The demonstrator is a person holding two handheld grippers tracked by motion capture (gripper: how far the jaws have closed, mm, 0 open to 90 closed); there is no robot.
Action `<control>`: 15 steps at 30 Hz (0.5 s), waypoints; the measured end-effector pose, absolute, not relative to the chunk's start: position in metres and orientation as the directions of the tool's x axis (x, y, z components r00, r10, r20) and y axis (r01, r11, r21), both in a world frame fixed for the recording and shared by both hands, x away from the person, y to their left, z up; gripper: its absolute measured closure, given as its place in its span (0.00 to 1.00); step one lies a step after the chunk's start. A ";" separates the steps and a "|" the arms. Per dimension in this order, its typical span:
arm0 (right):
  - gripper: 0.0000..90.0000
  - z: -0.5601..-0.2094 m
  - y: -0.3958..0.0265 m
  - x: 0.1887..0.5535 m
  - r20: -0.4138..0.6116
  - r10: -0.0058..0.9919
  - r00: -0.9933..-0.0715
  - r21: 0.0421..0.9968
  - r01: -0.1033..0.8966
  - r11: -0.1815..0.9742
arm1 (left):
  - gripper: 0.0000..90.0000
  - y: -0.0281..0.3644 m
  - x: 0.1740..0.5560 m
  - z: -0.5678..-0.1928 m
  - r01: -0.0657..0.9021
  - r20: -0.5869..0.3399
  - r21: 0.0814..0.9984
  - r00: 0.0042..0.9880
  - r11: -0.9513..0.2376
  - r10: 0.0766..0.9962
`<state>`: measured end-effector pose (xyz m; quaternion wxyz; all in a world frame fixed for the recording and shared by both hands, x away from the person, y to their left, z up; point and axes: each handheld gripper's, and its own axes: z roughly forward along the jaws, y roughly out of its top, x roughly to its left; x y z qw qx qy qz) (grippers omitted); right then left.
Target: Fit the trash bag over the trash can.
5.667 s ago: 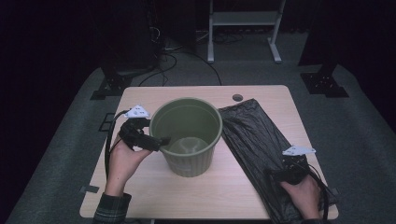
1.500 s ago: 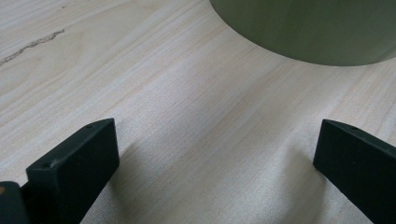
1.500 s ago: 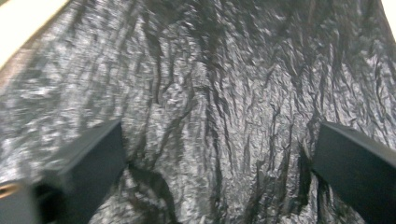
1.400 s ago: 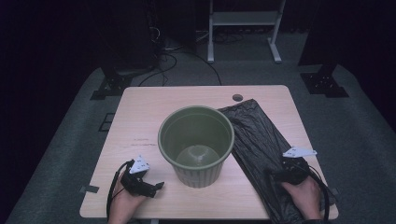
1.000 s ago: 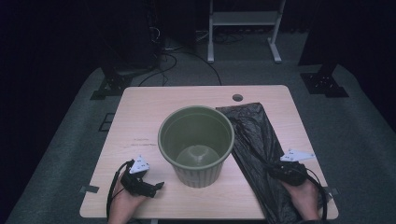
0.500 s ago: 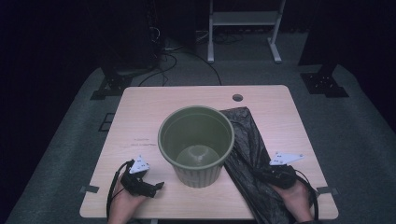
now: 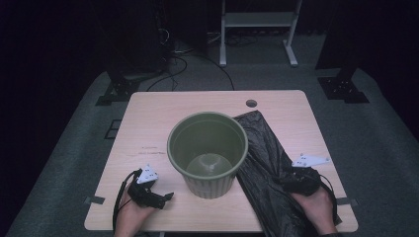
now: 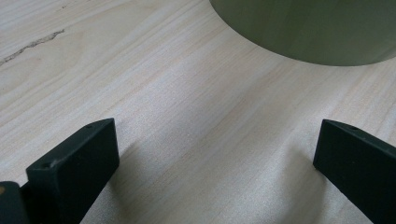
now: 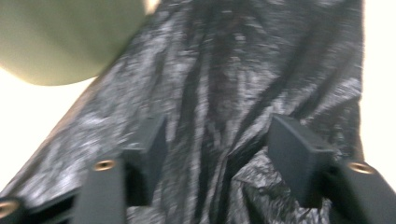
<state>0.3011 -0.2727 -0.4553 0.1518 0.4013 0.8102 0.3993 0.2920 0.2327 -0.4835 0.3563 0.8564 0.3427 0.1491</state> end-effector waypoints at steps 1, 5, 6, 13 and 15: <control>0.34 -0.455 -0.275 0.304 0.074 0.784 -0.616 0.767 0.538 0.350 | 0.00 0.233 0.292 -0.484 0.481 0.011 0.713 0.721 -0.511 0.693; 0.28 -0.457 -0.280 0.318 0.038 0.823 -0.567 0.747 0.563 0.353 | 0.00 0.233 0.292 -0.484 0.481 0.011 0.713 0.720 -0.511 0.693; 0.27 -0.458 -0.281 0.321 0.033 0.829 -0.558 0.747 0.565 0.350 | 0.00 0.233 0.292 -0.484 0.481 0.011 0.712 0.721 -0.511 0.693; 0.25 -0.465 -0.290 0.343 0.024 0.861 -0.508 0.708 0.617 0.344 | 0.00 0.233 0.292 -0.484 0.481 0.011 0.712 0.721 -0.511 0.693; 0.25 -0.469 -0.291 0.347 0.031 0.865 -0.501 0.700 0.628 0.340 | 0.00 0.233 0.292 -0.484 0.481 0.011 0.712 0.721 -0.511 0.693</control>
